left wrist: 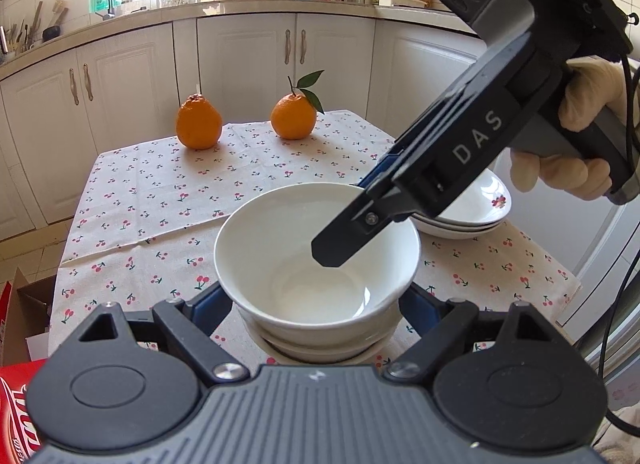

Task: Organize plates and bowls
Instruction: 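Lower the bowl onto the nested bowls and open the right tool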

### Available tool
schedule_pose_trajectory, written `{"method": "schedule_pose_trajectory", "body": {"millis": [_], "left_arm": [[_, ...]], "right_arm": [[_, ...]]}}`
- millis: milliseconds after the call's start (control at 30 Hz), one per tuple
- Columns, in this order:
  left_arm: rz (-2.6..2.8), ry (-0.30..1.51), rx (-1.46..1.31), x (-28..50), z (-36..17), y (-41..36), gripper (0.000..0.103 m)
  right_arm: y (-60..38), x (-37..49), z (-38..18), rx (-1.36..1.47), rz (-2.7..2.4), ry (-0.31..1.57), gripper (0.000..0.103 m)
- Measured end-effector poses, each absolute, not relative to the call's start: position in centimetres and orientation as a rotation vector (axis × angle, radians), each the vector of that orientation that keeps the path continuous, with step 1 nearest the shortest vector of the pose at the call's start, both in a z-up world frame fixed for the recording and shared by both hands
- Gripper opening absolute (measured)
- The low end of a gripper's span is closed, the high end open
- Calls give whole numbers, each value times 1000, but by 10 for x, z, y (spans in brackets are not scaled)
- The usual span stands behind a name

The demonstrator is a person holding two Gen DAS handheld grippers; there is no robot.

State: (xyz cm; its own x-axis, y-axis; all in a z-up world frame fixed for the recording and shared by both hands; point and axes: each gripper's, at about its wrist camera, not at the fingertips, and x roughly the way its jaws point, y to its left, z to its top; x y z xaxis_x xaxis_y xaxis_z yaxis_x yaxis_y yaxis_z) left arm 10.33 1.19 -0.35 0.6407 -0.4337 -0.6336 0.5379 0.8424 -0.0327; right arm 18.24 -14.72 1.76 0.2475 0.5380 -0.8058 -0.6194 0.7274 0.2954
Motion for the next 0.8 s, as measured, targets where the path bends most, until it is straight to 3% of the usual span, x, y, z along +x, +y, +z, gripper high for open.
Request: {"method": "schedule_pose_trajectory", "body": {"millis": [433,567,700,800], "left_arm": [[-570,688,158,106,-7,11,90],[-578,683,157,105,-8,12,94],[-584,667,153,103,-5,16,97],[-592,669,157,100,-6,19,97]], "right_arm": [[-147,181,13,-106,776,1062,68],[-145,179,15,-122,764,1041,86],[-144,178,19,-126,765,1025,88],[-143,175,21,-141,757,1006,96]]}}
